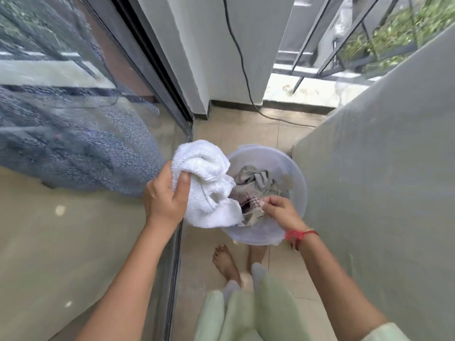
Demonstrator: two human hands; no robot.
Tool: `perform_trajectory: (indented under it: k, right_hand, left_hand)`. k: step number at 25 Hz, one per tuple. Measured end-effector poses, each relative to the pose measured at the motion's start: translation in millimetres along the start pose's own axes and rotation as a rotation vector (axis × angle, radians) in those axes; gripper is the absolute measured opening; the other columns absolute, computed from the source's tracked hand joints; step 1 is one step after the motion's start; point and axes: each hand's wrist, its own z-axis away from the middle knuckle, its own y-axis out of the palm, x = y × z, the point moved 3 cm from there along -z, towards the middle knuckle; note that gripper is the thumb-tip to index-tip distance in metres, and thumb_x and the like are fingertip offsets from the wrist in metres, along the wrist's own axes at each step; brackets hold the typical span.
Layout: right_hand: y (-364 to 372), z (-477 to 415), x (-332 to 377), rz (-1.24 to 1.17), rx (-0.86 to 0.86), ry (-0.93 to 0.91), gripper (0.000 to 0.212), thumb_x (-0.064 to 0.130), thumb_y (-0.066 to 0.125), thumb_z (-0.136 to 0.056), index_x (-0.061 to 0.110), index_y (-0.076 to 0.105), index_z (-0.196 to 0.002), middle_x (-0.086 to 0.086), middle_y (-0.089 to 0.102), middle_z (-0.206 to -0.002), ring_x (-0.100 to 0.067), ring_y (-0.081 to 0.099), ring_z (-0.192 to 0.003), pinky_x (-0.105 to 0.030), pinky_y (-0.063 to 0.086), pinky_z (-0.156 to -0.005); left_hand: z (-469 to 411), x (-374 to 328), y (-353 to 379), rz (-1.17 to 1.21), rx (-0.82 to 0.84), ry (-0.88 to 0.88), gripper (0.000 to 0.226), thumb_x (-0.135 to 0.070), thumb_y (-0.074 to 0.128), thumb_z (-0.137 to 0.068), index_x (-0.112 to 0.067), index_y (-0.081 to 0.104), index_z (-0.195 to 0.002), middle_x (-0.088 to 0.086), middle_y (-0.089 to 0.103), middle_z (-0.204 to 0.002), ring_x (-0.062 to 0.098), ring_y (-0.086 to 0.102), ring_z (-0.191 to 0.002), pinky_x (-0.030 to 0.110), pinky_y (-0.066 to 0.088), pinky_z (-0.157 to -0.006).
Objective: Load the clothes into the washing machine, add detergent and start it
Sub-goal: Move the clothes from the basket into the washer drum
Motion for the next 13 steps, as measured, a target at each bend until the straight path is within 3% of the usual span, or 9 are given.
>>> perform_trajectory:
  k: [4, 8, 10, 13]
  right_hand:
    - [-39.4, 105.2, 116.4, -0.395, -0.040, -0.115, 0.028, -0.005, 0.042, -0.093, 0.011, 0.049, -0.071, 0.005, 0.052, -0.054, -0.005, 0.047, -0.047, -0.018, 0.039, -0.052]
    - [-60.7, 187.2, 172.6, -0.646, -0.122, -0.205, 0.026, 0.003, 0.034, -0.096, 0.014, 0.045, -0.076, -0.002, 0.053, -0.071, -0.012, 0.053, -0.064, -0.027, 0.045, -0.066]
    - [-72.3, 214.4, 185.2, -0.681, -0.281, -0.226, 0.029, 0.008, 0.034, -0.098, 0.014, 0.048, -0.073, -0.002, 0.057, -0.069, -0.016, 0.057, -0.065, -0.029, 0.048, -0.065]
    - [-102.3, 252.1, 211.1, -0.727, -0.493, -0.292, 0.033, 0.011, 0.034, -0.096, 0.017, 0.049, -0.068, -0.003, 0.053, -0.070, -0.022, 0.054, -0.073, -0.031, 0.045, -0.066]
  left_hand:
    - [-9.0, -74.7, -66.9, 0.023, -0.047, 0.051, 0.049, -0.045, 0.040, -0.087, 0.000, 0.060, -0.089, 0.006, 0.057, -0.061, 0.031, 0.056, -0.055, 0.032, 0.038, -0.052]
    - [-13.0, -142.6, -123.4, 0.034, -0.084, 0.112, 0.049, -0.049, 0.035, -0.085, -0.006, 0.058, -0.084, -0.014, 0.040, -0.052, 0.014, 0.039, -0.047, 0.028, 0.027, -0.051]
    - [-12.5, -174.8, -142.9, 0.029, -0.099, 0.124, 0.051, -0.053, 0.034, -0.083, -0.009, 0.060, -0.086, -0.012, 0.042, -0.052, 0.017, 0.043, -0.049, 0.029, 0.031, -0.051]
    - [-9.8, -230.6, -174.3, 0.091, -0.194, 0.176, 0.045, -0.051, 0.039, -0.081, -0.012, 0.060, -0.079, -0.014, 0.041, -0.049, 0.006, 0.040, -0.047, 0.025, 0.028, -0.048]
